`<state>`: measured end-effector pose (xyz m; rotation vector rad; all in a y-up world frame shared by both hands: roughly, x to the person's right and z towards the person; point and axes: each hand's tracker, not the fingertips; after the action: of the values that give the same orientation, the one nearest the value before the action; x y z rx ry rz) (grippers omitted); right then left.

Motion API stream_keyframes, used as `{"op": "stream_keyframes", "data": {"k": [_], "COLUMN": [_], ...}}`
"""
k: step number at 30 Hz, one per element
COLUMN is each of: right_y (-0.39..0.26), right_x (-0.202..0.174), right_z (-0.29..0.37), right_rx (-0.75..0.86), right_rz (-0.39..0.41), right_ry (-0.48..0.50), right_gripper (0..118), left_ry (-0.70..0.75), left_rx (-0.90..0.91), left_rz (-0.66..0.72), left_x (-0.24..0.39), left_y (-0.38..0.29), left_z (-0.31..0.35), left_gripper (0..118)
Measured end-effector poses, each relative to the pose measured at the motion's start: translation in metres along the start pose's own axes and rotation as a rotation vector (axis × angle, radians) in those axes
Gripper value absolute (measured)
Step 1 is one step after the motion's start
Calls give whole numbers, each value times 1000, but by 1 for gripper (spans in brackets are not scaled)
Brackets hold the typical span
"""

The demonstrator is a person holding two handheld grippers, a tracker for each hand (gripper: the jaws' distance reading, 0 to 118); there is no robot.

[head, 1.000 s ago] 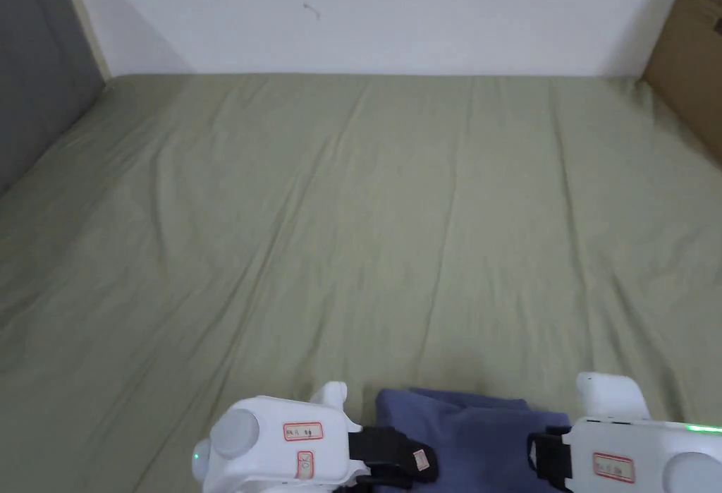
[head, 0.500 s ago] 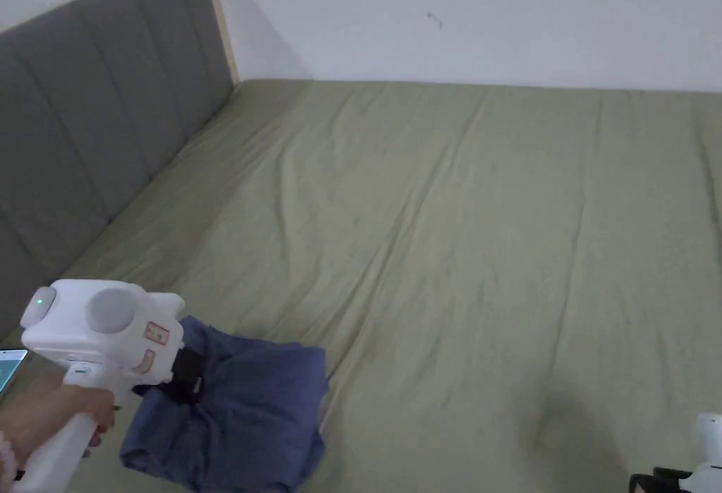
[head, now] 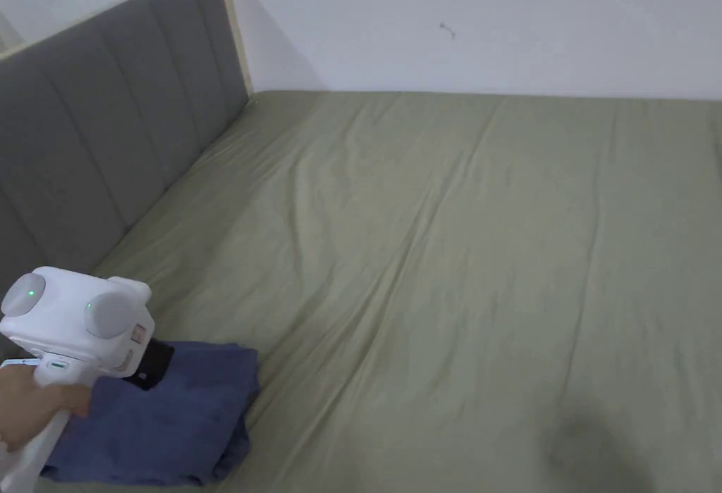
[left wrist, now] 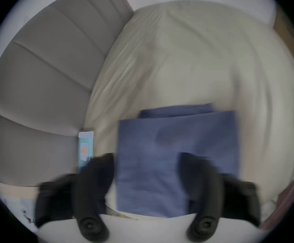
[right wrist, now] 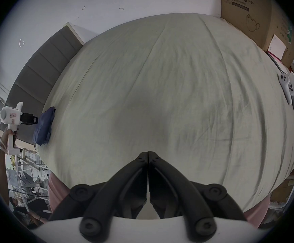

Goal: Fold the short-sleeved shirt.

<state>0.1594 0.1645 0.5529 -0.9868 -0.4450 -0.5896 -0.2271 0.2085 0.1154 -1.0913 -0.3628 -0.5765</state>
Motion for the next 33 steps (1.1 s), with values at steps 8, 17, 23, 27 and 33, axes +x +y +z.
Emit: {"op": "stream_keyframes", "data": {"k": [8, 17, 23, 27, 33], "right_y": [-5, 1, 10, 5, -2], "right_x": [12, 16, -1, -17, -41], "right_z": [18, 74, 126, 153, 192], "right_rx": [51, 268, 518, 677, 946], "right_rz": [-32, 3, 107, 181, 271], "right_ry": [33, -3, -30, -123, -244], "right_gripper": [1, 1, 1, 1, 1], "left_ry": [-391, -327, -191, -174, -173], "left_rx": [205, 605, 851, 980, 1100], "left_rz": [112, 109, 51, 118, 119], "left_x": [91, 203, 251, 259, 265], "left_y": [-24, -79, -104, -113, -115], "left_z": [74, 173, 229, 258, 291], "left_gripper": [0, 0, 0, 0, 0]}}
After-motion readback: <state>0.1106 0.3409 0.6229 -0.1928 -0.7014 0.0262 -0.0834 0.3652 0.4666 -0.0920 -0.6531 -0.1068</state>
